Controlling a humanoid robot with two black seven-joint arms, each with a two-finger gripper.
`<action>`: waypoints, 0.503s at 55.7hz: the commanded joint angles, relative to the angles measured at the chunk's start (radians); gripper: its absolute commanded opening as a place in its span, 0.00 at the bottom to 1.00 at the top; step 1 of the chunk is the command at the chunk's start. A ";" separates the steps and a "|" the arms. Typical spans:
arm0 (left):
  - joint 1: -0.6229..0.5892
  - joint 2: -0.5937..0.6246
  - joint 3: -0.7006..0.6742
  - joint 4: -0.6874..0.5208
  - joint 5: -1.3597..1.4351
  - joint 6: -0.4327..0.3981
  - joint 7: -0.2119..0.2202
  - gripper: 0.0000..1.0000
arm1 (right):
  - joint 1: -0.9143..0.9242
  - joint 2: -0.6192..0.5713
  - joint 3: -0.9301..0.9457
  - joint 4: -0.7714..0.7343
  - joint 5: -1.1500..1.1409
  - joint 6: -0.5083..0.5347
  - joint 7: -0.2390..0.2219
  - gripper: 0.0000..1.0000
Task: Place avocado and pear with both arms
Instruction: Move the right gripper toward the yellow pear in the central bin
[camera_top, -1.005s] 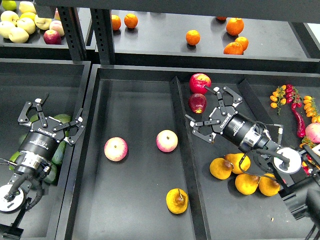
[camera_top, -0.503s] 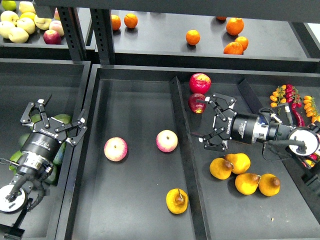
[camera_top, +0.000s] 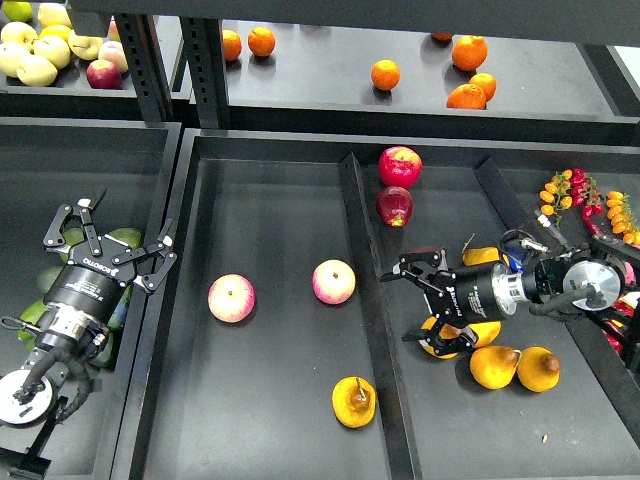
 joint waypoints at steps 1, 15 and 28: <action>0.000 0.000 -0.001 0.000 0.000 0.000 0.000 1.00 | -0.001 0.043 -0.015 -0.032 -0.033 0.000 0.000 1.00; 0.000 0.000 0.002 0.000 0.000 0.000 0.000 1.00 | -0.001 0.137 -0.072 -0.084 -0.058 0.000 0.000 1.00; 0.000 0.000 0.003 0.001 0.000 0.000 0.000 1.00 | -0.001 0.149 -0.140 -0.090 -0.062 0.000 0.000 1.00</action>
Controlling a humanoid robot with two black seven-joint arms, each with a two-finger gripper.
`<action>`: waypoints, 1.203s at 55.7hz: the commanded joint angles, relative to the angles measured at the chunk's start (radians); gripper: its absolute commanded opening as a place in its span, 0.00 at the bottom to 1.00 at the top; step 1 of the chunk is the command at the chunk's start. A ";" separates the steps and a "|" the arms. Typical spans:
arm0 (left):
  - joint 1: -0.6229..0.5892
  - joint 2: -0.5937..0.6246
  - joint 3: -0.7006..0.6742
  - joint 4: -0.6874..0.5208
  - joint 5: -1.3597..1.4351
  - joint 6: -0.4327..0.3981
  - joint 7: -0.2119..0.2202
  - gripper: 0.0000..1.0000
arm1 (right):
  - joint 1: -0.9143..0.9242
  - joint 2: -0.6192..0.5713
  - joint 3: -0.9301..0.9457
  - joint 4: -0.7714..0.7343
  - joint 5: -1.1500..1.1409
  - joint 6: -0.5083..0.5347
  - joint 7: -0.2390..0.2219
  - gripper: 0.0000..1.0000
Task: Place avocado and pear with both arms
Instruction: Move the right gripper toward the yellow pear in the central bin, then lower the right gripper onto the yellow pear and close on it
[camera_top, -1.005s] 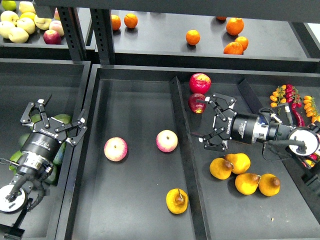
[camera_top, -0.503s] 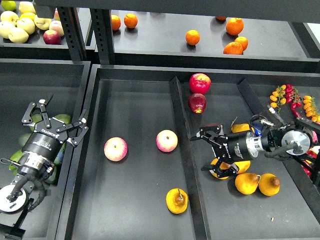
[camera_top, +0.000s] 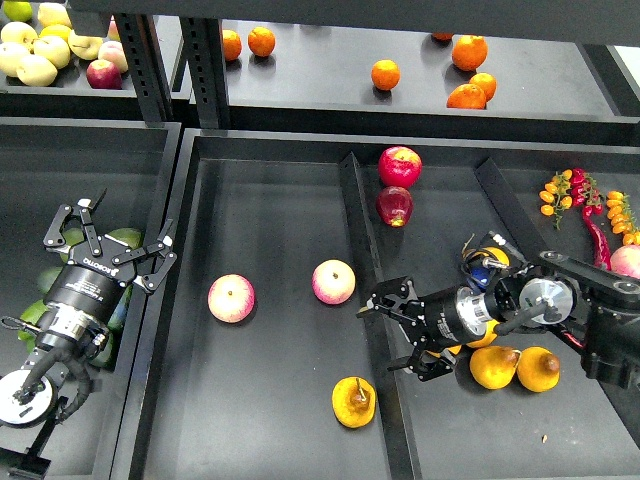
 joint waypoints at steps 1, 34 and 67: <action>-0.002 0.000 0.001 0.000 0.000 0.000 0.001 1.00 | 0.000 -0.004 -0.038 -0.001 -0.004 0.000 0.000 1.00; -0.002 0.000 0.006 0.001 0.000 0.000 0.001 1.00 | -0.018 0.073 -0.106 -0.104 -0.048 0.000 0.000 1.00; -0.002 0.000 0.010 0.001 0.000 0.000 -0.001 1.00 | -0.077 0.156 -0.104 -0.176 -0.065 0.000 0.000 1.00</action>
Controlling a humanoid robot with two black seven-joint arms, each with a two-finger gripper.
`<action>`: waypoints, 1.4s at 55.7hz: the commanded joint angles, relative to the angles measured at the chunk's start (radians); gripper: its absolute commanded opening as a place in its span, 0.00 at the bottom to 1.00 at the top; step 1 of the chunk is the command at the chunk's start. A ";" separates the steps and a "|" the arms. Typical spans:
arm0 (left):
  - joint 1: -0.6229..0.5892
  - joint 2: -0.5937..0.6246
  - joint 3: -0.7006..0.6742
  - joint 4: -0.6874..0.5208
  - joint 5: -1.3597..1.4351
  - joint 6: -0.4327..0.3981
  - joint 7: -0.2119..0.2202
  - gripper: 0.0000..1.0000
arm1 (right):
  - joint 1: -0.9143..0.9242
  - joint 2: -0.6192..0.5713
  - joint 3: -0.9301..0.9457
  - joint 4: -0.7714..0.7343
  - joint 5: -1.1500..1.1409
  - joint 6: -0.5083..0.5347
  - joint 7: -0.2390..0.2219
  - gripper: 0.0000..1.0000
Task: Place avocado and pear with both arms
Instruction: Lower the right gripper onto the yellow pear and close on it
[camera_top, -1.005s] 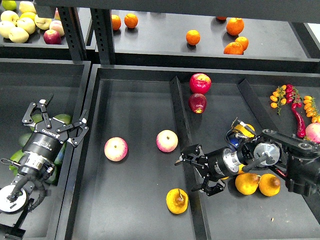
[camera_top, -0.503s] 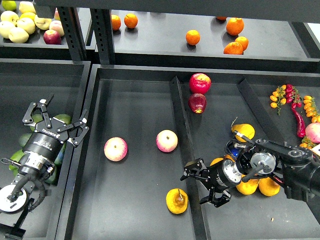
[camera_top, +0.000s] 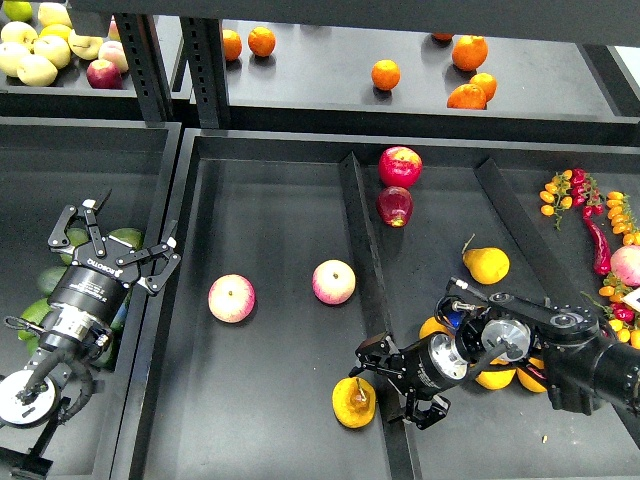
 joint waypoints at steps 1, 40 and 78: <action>0.000 0.000 0.000 0.000 0.000 0.000 0.000 1.00 | -0.011 0.027 0.002 -0.032 -0.002 0.000 0.000 1.00; 0.000 0.000 0.005 0.003 0.000 -0.006 0.000 1.00 | -0.028 0.086 0.020 -0.127 0.000 0.000 0.000 1.00; 0.002 0.000 0.008 0.006 0.000 -0.006 0.000 1.00 | -0.047 0.132 0.046 -0.198 -0.009 0.000 0.000 0.70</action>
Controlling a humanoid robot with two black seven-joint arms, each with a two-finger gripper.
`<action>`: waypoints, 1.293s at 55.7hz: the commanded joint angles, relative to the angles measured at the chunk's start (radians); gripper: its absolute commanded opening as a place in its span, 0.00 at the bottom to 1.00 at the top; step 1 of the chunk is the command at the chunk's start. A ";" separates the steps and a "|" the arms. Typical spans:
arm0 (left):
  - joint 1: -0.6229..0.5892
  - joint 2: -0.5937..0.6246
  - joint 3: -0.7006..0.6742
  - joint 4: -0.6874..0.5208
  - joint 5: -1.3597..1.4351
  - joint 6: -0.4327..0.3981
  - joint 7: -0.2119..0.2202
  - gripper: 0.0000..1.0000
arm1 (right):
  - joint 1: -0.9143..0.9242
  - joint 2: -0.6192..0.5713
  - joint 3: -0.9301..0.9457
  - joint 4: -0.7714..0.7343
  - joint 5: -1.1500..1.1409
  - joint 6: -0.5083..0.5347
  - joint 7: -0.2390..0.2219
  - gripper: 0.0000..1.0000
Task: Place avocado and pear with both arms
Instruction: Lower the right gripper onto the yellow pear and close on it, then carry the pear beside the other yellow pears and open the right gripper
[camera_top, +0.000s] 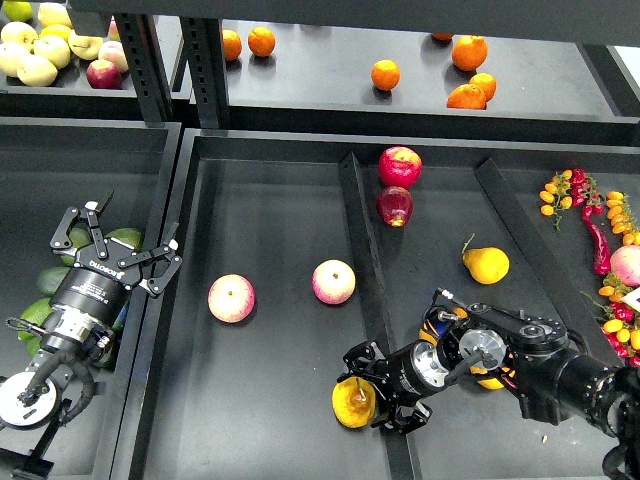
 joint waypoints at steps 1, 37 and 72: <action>0.000 0.000 0.000 -0.002 0.000 0.000 0.000 1.00 | -0.002 0.004 0.001 -0.018 -0.001 0.000 0.000 0.69; 0.000 0.000 0.015 0.003 0.000 -0.006 0.001 1.00 | -0.044 0.038 0.090 -0.112 0.013 0.000 0.000 0.07; 0.000 0.000 0.018 0.003 0.000 -0.006 0.000 1.00 | 0.065 -0.042 0.087 -0.021 0.256 0.000 0.000 0.02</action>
